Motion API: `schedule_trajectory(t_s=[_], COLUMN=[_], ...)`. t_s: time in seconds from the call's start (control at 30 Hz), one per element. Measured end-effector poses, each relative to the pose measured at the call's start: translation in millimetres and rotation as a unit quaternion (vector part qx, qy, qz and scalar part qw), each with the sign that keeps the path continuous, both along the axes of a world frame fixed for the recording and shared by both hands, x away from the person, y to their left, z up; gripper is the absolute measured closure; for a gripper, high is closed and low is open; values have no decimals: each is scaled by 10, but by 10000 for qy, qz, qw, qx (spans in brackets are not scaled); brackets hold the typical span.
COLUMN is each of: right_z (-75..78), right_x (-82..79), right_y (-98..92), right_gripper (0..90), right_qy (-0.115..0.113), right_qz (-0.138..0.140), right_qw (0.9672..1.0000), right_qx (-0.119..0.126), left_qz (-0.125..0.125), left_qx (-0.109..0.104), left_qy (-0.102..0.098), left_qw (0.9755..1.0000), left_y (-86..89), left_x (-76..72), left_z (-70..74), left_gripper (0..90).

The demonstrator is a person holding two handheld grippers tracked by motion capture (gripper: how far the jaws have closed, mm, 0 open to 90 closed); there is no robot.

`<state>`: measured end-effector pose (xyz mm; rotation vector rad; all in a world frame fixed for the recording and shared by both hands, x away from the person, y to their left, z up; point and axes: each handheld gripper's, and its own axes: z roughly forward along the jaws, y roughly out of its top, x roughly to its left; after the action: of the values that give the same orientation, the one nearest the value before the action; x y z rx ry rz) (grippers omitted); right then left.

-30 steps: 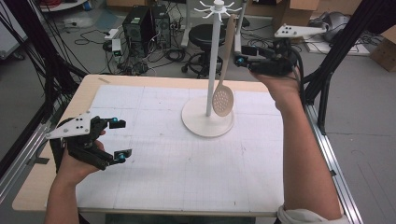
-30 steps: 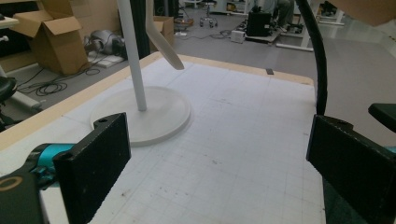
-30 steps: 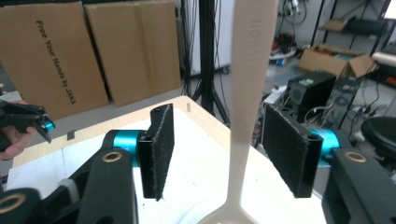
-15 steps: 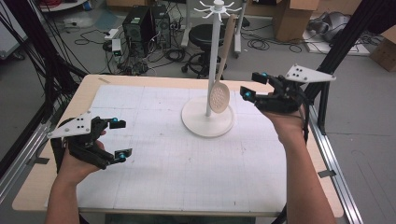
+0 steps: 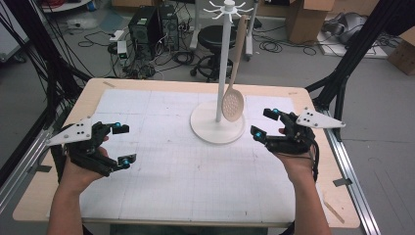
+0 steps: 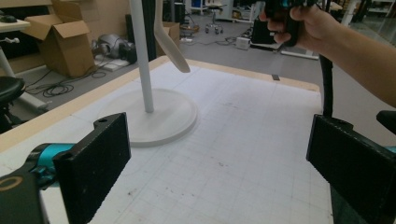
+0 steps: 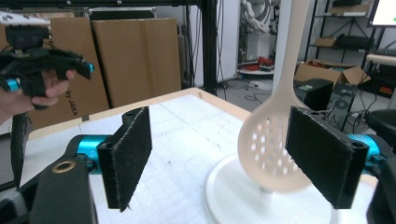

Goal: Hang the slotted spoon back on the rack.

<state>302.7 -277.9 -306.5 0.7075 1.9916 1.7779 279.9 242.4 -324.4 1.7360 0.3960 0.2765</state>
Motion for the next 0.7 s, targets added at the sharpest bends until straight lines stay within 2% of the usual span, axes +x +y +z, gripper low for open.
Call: schedule_trajectory(t_s=[0.1,0.33,0.7], right_z=[-82,-165,-205], right_x=[-6,-4,24], right_y=[-21,-85,-113], right_gripper=[209,182,156], right_qy=[95,125,142], right_qz=[-41,-176,-200], right_qw=[9999,9997,9997], right_qx=[-46,-77,-62], left_qz=[4,-10,120], left_qx=[-12,-12,-149], left_qy=[0,9,30], left_qw=[10000,10000,9998], left_y=[1,-1,68], left_x=[4,27,55], left_z=[-8,-39,-75], left_gripper=[69,69,69])
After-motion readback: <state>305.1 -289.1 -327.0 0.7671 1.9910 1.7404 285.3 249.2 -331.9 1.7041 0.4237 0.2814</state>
